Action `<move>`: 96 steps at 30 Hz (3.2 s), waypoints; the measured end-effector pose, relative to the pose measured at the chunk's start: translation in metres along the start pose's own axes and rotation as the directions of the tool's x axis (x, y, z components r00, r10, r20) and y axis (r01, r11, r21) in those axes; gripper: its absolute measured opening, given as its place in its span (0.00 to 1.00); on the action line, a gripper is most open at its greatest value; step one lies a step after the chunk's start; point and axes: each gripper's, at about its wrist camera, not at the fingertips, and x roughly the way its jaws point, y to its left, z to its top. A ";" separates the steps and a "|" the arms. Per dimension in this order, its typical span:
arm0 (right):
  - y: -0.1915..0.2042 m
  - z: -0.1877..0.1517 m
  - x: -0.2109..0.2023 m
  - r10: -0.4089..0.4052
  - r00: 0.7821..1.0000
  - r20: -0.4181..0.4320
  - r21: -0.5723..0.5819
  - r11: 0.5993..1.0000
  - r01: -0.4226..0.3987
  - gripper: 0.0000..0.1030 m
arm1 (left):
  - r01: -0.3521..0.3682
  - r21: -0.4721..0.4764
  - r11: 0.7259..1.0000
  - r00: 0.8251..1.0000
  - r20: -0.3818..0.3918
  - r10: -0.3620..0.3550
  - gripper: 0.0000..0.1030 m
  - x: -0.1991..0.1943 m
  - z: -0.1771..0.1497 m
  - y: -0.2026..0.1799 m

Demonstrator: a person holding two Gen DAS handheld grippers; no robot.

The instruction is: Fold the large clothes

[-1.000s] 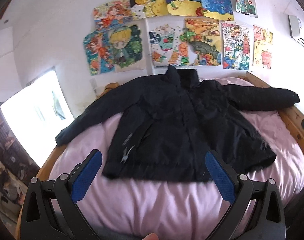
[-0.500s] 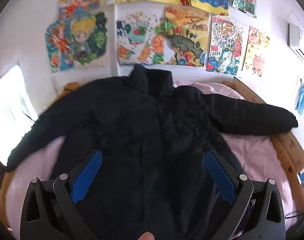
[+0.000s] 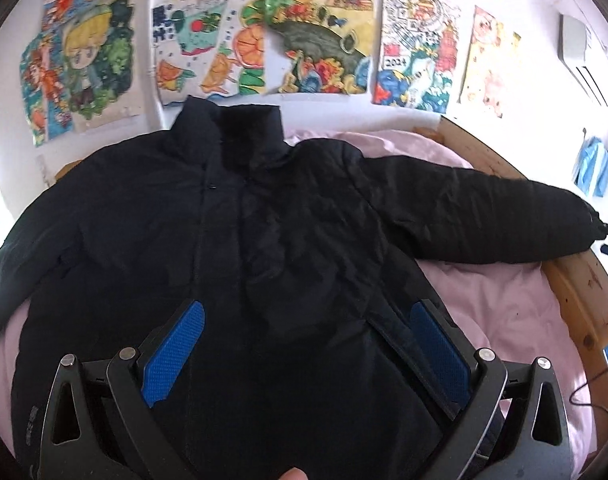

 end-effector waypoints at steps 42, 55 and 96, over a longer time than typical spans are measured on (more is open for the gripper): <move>0.462 -0.235 -0.044 0.694 0.719 -0.046 -0.895 0.290 -0.338 0.09 | 0.485 -0.397 0.779 0.874 0.204 -0.440 0.98 -0.020 0.066 0.310; 0.509 -0.367 0.031 0.569 0.775 -0.274 -0.922 0.074 -0.380 0.08 | 0.442 -0.517 0.733 0.877 0.078 -0.474 0.97 0.047 0.048 0.351; 0.390 -0.182 0.194 -0.009 0.991 0.136 -0.826 0.552 0.118 0.79 | -0.126 -0.213 0.969 0.981 -0.172 0.090 0.05 0.101 0.012 0.315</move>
